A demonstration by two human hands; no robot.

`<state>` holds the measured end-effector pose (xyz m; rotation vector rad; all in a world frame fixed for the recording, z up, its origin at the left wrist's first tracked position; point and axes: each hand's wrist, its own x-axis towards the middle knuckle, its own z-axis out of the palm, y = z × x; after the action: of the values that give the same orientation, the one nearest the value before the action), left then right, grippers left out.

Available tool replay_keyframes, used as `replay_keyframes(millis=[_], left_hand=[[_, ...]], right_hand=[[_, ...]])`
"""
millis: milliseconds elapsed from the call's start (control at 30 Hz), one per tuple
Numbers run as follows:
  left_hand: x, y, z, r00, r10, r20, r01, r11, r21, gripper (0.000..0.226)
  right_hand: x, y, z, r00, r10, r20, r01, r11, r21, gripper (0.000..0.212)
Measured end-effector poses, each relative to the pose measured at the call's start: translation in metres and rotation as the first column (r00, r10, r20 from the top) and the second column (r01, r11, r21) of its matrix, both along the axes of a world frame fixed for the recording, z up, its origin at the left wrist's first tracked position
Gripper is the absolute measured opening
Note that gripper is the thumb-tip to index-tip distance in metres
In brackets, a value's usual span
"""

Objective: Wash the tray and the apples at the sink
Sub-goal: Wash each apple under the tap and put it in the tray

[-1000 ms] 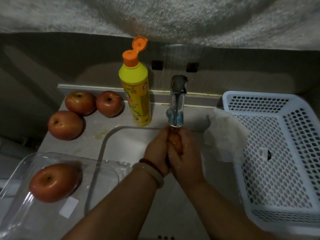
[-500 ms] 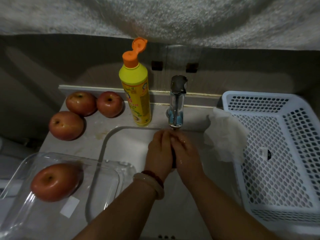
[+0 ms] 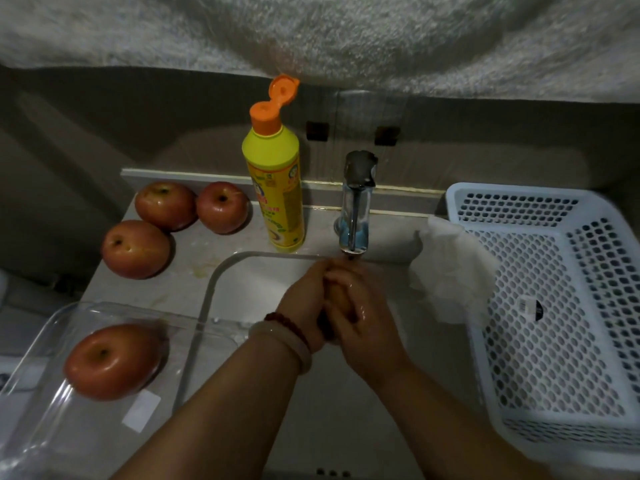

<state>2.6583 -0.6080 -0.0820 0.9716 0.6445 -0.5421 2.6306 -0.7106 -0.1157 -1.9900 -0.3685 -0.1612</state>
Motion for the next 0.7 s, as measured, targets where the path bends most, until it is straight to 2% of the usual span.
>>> replay_keyframes(millis=[33, 67, 100, 133, 167, 200, 267, 300, 367, 400, 433, 467, 533, 567, 600, 633, 667, 700], left_hand=[[0.000, 0.000, -0.003, 1.000, 0.021, 0.006, -0.021, 1.000, 0.001, 0.030], [0.000, -0.002, -0.005, 0.997, 0.056, 0.047, -0.058, 0.997, 0.059, 0.027], [0.000, -0.005, -0.008, 0.990, 0.054, 0.127, -0.077, 0.979, 0.186, 0.024], [-0.003, -0.008, -0.010, 0.977, 0.012, 0.215, -0.084, 0.942, 0.326, 0.022], [-0.005, -0.010, -0.011, 0.952, -0.043, 0.302, -0.104, 0.885, 0.454, 0.019], [-0.009, -0.011, -0.011, 0.923, -0.089, 0.375, -0.142, 0.827, 0.544, 0.016], [-0.018, -0.012, -0.012, 0.836, -0.209, 0.507, -0.221, 0.718, 0.660, 0.013], [-0.021, -0.012, -0.014, 0.772, -0.297, 0.561, -0.263, 0.655, 0.709, 0.017], [-0.024, -0.013, -0.020, 0.641, -0.439, 0.629, -0.338, 0.575, 0.745, 0.029], [-0.023, -0.014, -0.025, 0.616, -0.467, 0.634, -0.362, 0.547, 0.755, 0.033], [-0.021, -0.017, -0.024, 0.619, -0.459, 0.638, -0.384, 0.532, 0.755, 0.035], [-0.019, -0.018, -0.024, 0.650, -0.414, 0.637, -0.389, 0.538, 0.748, 0.036], [-0.012, -0.022, -0.018, 0.776, -0.256, 0.576, -0.329, 0.615, 0.717, 0.033], [-0.009, -0.021, -0.016, 0.852, -0.177, 0.492, -0.244, 0.698, 0.673, 0.031], [-0.004, -0.019, -0.015, 0.918, -0.072, 0.390, -0.167, 0.821, 0.546, 0.030], [0.000, -0.016, -0.012, 0.967, 0.024, 0.253, -0.112, 0.933, 0.342, 0.030], [0.001, -0.012, -0.007, 0.991, 0.077, 0.111, -0.090, 0.989, 0.120, 0.029], [0.001, -0.009, -0.003, 0.995, 0.099, 0.028, -0.098, 0.995, -0.028, 0.028]], right_hand=[[-0.003, -0.002, -0.007, 0.998, 0.035, 0.053, -0.030, 0.996, -0.088, 0.039], [-0.006, -0.002, -0.010, 0.998, 0.048, 0.047, -0.043, 0.994, -0.105, 0.044], [-0.009, 0.000, -0.008, 0.999, 0.031, -0.016, -0.031, 0.999, -0.042, 0.044], [-0.010, 0.006, 0.000, 0.990, -0.012, -0.138, 0.027, 0.994, 0.110, 0.041], [-0.010, 0.011, 0.010, 0.951, -0.042, -0.308, 0.140, 0.942, 0.306, 0.035], [-0.006, 0.015, 0.015, 0.873, -0.027, -0.487, 0.272, 0.856, 0.440, 0.030], [0.004, 0.013, 0.019, 0.647, 0.098, -0.756, 0.491, 0.706, 0.511, 0.027], [0.009, 0.009, 0.020, 0.540, 0.185, -0.821, 0.555, 0.654, 0.513, 0.027], [0.018, 0.004, 0.026, 0.434, 0.302, -0.849, 0.606, 0.599, 0.523, 0.029], [0.020, 0.003, 0.026, 0.439, 0.312, -0.843, 0.593, 0.604, 0.532, 0.028], [0.022, 0.004, 0.021, 0.482, 0.275, -0.832, 0.558, 0.636, 0.533, 0.027], [0.023, 0.007, 0.016, 0.568, 0.196, -0.799, 0.504, 0.685, 0.526, 0.026], [0.022, 0.012, 0.011, 0.761, -0.032, -0.648, 0.381, 0.830, 0.406, 0.022], [0.019, 0.012, 0.011, 0.845, -0.128, -0.519, 0.333, 0.886, 0.324, 0.022], [0.015, 0.009, 0.007, 0.915, -0.177, -0.363, 0.274, 0.932, 0.236, 0.025], [0.011, 0.006, 0.001, 0.960, -0.174, -0.220, 0.207, 0.969, 0.135, 0.030], [0.005, 0.005, -0.001, 0.985, -0.137, -0.104, 0.141, 0.990, 0.031, 0.036], [0.001, 0.004, -0.005, 0.996, -0.092, -0.024, 0.091, 0.995, -0.047, 0.040]])
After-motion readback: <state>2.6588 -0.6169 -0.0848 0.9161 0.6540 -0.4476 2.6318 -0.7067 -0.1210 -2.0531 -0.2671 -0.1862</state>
